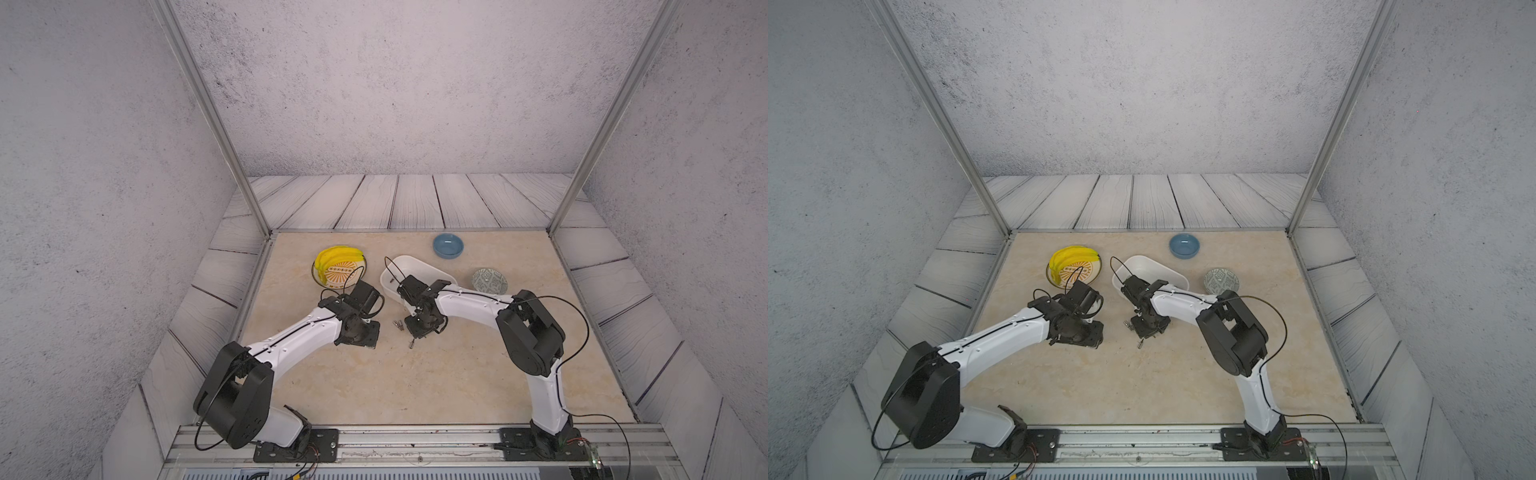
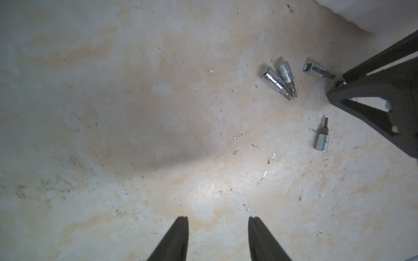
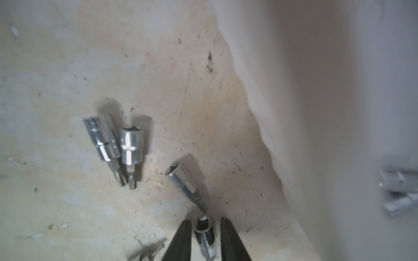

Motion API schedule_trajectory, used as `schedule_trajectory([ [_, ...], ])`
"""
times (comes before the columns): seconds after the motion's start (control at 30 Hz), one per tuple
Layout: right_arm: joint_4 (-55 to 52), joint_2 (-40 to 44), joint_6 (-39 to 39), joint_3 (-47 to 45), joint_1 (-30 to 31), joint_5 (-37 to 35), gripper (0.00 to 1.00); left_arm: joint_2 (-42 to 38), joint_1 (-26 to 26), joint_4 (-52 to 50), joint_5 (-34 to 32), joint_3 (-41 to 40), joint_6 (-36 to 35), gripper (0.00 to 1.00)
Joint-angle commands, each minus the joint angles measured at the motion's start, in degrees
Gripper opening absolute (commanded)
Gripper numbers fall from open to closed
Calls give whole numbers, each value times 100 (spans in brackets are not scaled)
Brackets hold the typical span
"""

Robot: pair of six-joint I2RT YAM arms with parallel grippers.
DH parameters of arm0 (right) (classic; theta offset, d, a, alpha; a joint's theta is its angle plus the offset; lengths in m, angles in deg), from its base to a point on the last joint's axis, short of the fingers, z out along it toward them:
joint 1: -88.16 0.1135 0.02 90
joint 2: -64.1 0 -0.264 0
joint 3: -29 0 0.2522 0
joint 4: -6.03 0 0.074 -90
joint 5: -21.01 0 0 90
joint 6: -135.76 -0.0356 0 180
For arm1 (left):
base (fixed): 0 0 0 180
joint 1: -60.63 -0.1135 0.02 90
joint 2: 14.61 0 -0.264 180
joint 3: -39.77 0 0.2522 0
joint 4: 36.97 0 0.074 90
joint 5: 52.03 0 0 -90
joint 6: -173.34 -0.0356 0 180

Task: Put the bit on the desktop into the storage box
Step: Pick up the screwdriver bit from the center of the board.

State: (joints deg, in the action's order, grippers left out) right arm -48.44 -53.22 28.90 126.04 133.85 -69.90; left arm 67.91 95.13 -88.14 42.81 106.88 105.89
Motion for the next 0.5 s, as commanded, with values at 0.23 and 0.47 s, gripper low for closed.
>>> schedule_trajectory([
  [0.23,-277,97,-18,8,1,-32,0,43,-14,97,128,-114,55,48],
  [0.47,-802,803,-2,319,10,101,0,94,4,120,149,-106,55,49],
])
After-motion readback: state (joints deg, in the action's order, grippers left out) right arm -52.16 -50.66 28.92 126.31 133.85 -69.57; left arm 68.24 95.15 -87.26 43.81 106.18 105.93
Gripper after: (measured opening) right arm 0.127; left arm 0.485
